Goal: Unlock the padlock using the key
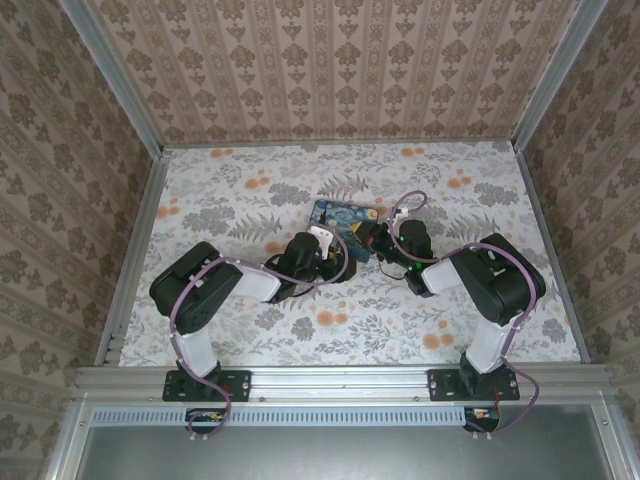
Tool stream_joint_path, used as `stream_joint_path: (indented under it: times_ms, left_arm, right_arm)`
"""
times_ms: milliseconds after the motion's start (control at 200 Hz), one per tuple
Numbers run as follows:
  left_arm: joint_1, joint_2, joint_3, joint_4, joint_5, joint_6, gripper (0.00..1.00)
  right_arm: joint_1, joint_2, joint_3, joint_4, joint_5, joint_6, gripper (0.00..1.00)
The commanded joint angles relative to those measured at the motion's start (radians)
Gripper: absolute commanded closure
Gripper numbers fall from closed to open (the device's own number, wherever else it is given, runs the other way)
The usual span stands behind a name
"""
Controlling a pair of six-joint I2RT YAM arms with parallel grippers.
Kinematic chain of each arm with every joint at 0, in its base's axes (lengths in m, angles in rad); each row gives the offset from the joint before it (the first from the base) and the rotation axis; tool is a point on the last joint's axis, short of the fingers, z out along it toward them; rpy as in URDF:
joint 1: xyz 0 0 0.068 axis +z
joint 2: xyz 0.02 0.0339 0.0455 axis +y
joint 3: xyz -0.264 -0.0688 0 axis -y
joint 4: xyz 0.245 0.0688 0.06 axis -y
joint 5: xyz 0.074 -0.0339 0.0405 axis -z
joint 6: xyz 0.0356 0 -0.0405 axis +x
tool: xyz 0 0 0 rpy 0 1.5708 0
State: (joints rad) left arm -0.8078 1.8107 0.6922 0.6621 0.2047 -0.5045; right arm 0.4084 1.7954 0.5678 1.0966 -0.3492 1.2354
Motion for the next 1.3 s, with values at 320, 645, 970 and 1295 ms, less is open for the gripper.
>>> stream_joint_path:
  times_ms: [320,645,970,1295]
  left_arm:
    - [0.006,0.079,0.052,-0.029,-0.049,0.034,0.26]
    - [0.024,0.028,0.017,0.142,0.087,-0.095,0.3]
    - [0.055,0.088,0.001,0.261,0.131,-0.202,0.31]
    - [0.054,0.139,0.001,0.303,0.147,-0.236,0.31]
  right_arm:
    - [-0.007,0.021,0.007,0.02,-0.002,0.007,1.0]
    - [-0.008,0.04,0.014,0.029,-0.003,0.013,1.0]
    - [-0.008,0.048,0.017,0.033,0.001,0.018,1.0]
    - [-0.008,0.06,0.018,0.04,0.001,0.025,1.0]
